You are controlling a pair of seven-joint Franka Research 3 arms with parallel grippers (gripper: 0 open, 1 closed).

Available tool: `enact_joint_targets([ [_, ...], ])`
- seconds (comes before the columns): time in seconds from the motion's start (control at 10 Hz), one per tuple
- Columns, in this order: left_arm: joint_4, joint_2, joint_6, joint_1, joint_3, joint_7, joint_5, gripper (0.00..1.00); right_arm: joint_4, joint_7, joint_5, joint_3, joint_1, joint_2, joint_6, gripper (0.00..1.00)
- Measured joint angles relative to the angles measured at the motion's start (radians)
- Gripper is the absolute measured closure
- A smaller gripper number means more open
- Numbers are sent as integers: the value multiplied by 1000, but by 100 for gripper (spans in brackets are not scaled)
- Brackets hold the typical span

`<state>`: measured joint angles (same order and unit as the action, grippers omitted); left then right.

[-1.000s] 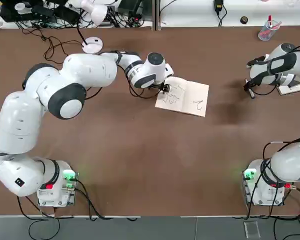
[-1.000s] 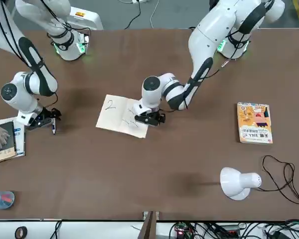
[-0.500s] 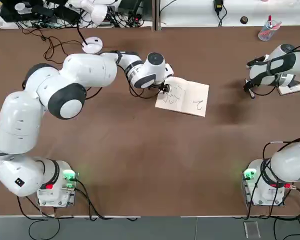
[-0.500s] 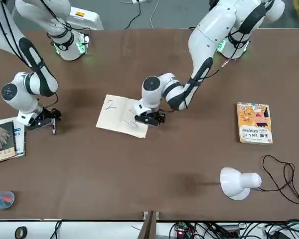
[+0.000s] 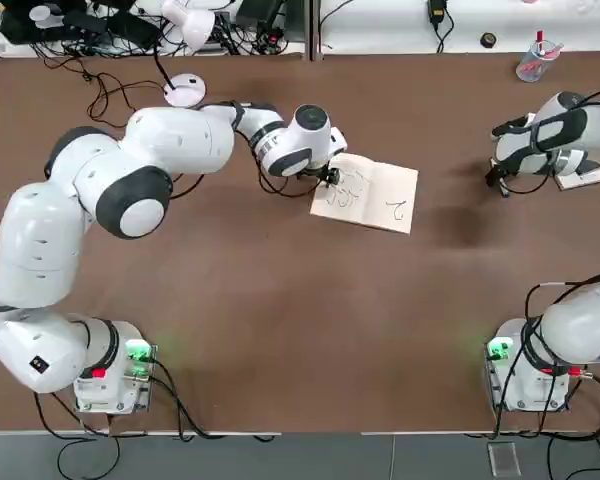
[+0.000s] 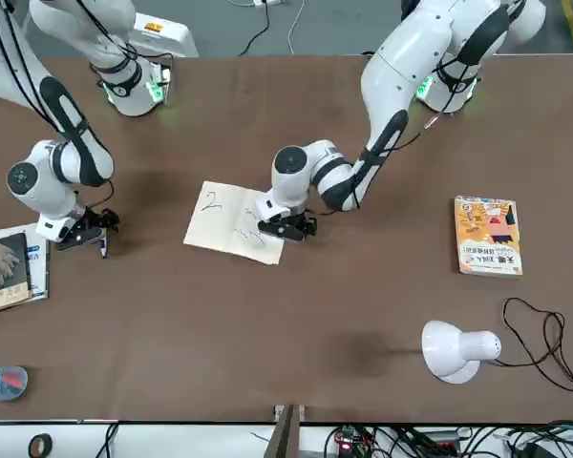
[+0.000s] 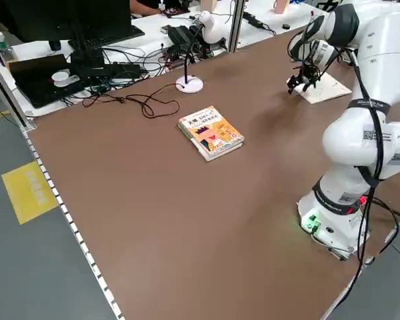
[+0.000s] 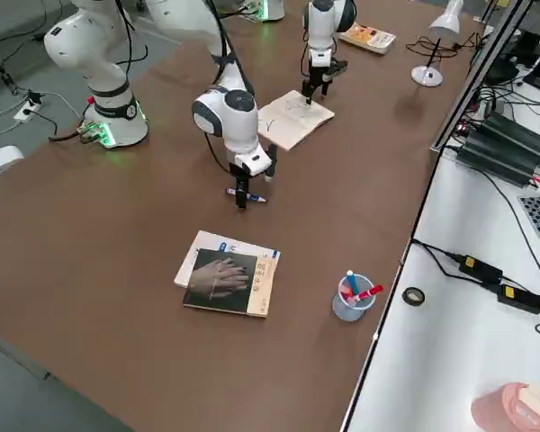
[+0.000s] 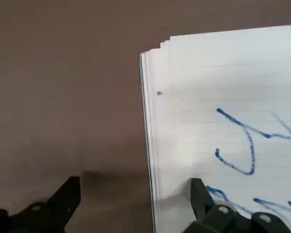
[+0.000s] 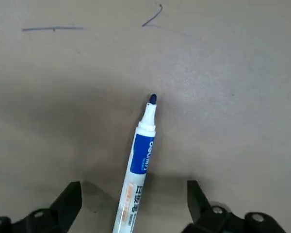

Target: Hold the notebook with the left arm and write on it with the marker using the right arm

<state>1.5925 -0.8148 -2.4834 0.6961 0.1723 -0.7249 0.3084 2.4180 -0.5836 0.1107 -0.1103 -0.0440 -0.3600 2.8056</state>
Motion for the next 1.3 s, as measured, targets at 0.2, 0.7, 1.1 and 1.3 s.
enact_joint_targets([
  [0.2, 0, 0, 0, 0, 0, 0, 0, 0, 0, 0, 1, 0, 0, -2, 7, 11],
  [0.7, 0, 0, 0, 0, 0, 0, 0, 0, 0, 0, 7, 3, 1, 13, 3, 57],
  [1.1, 0, 0, 0, 0, -1, 0, 0, 0, 1, 3, 21, 9, 11, 14, 14, 83],
  [1.3, 0, 0, 0, 0, -1, 0, 0, 0, 1, 3, 54, 17, 25, 13, 17, 83],
])
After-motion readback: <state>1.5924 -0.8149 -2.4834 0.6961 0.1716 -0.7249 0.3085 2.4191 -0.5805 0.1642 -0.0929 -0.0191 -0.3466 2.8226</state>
